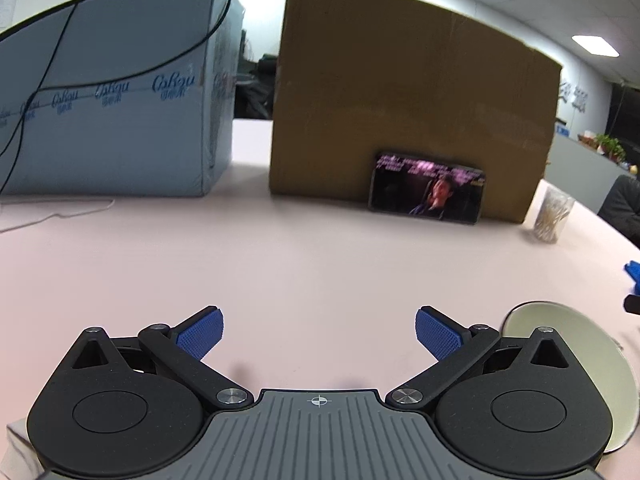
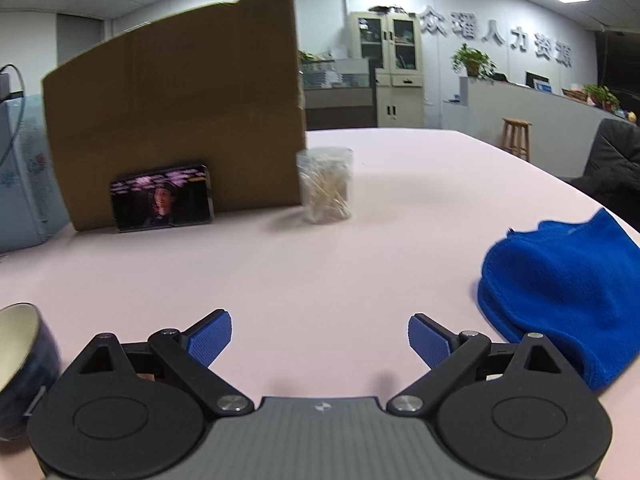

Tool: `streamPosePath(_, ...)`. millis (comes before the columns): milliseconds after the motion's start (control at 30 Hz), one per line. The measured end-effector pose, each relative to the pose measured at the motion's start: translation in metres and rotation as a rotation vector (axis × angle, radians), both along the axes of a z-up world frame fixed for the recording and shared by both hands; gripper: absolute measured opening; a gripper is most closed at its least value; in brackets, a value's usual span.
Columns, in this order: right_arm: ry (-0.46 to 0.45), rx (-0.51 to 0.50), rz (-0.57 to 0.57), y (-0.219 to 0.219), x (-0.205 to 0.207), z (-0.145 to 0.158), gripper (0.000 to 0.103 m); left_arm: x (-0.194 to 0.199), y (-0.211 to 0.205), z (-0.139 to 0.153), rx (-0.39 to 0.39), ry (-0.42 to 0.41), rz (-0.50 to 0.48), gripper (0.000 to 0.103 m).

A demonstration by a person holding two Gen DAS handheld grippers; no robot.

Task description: Clean bowl

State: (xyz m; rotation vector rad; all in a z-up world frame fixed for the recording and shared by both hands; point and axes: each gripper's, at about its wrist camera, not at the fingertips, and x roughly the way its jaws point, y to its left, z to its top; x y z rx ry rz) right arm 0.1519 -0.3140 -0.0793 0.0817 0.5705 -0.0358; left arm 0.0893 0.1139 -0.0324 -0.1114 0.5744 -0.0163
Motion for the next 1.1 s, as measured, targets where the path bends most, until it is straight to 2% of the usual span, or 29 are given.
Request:
streamPosePath(133,0.043,0.012,-0.052,-0.01,0.011,-0.006,0.097,0.008,0.004,-0.006,-0.009,0.064,0.03,0.103)
streamPosePath(233,0.088,0.009,-0.079,-0.014,0.018,-0.011,0.097,0.009,0.003,-0.007,0.001,0.074,0.036,0.103)
streamPosePath(333,0.105,-0.007,-0.082,-0.013,0.022,-0.014,0.098,0.011,-0.003,-0.01,0.04,0.089,0.041,0.103)
streamPosePath(400,0.118,-0.025,-0.072,-0.009,0.024,-0.016,0.103,0.011,-0.007,-0.011,0.07,0.097,0.043,0.103)
streamPosePath(500,0.126,-0.043,-0.069,-0.006,0.025,-0.016,0.103,0.01,-0.01,-0.011,0.085,0.1,0.044,0.103)
streamPosePath(867,0.135,-0.065,-0.065,-0.003,0.027,-0.015,0.103,0.003,0.002,-0.008,0.007,0.075,0.043,0.103)
streamPosePath(1033,0.135,-0.064,-0.064,-0.002,0.028,-0.015,0.103,0.009,-0.014,-0.009,0.12,0.105,0.049,0.103)
streamPosePath(1100,0.134,-0.065,-0.064,-0.003,0.028,-0.015,0.103,0.01,-0.011,-0.009,0.104,0.104,0.048,0.103)
